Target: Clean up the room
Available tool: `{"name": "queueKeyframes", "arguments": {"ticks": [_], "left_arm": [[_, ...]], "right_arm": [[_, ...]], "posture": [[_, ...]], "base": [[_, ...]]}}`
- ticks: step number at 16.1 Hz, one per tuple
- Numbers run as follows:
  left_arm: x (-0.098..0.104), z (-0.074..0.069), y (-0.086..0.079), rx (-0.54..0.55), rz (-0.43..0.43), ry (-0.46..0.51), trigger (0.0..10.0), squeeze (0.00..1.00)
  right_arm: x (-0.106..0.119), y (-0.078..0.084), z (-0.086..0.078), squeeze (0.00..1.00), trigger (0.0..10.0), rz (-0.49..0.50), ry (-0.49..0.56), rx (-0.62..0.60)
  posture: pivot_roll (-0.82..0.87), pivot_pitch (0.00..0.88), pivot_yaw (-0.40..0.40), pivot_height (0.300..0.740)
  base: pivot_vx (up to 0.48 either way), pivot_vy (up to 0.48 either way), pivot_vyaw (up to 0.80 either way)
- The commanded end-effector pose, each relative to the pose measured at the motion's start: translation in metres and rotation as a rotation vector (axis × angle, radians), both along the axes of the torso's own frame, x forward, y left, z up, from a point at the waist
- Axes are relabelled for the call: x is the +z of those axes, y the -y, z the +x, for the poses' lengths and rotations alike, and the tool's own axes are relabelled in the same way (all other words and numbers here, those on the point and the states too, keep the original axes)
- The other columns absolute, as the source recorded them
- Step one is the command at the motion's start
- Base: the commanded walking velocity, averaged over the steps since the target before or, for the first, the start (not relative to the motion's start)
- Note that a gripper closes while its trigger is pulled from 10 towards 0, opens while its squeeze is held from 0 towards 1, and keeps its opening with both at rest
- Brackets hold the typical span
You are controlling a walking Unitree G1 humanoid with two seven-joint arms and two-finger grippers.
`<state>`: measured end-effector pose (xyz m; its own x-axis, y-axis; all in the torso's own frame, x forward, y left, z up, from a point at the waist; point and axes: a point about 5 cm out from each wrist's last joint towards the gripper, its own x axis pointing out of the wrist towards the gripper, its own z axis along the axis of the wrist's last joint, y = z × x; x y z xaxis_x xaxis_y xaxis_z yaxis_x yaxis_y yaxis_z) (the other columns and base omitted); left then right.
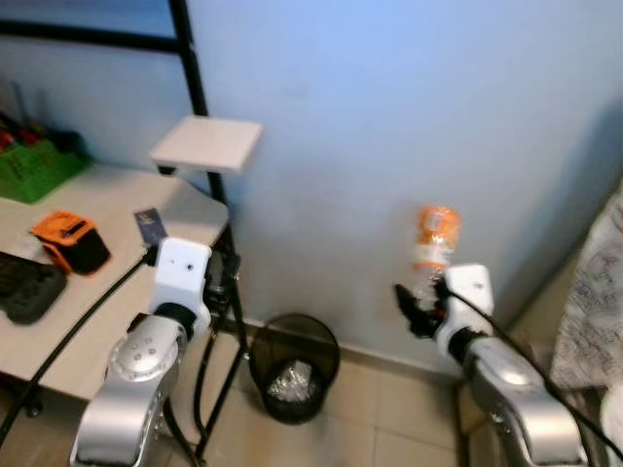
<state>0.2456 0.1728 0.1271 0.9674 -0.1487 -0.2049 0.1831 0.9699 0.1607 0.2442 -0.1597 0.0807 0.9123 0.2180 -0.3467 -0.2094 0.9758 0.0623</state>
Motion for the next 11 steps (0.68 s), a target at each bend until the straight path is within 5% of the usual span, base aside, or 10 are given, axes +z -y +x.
{"name": "queueKeyframes", "arguments": {"ticks": [1,11], "left_arm": [[0.002,0.0,-0.007,0.014,0.021,0.005,10.0,0.0],[-0.005,-0.009,-0.005,-0.021,0.032,-0.02,10.0,0.0]], "right_arm": [[0.005,-0.009,0.003,0.0,10.0,0.013,0.021,0.026],[-0.008,-0.001,0.005,0.0,10.0,-0.013,-0.032,-0.004]], "posture": [[-0.01,0.0,-0.008,0.74],[-0.03,0.0,0.012,0.74]], "base": [[0.311,0.0,0.0],[0.308,0.0,0.0]]}}
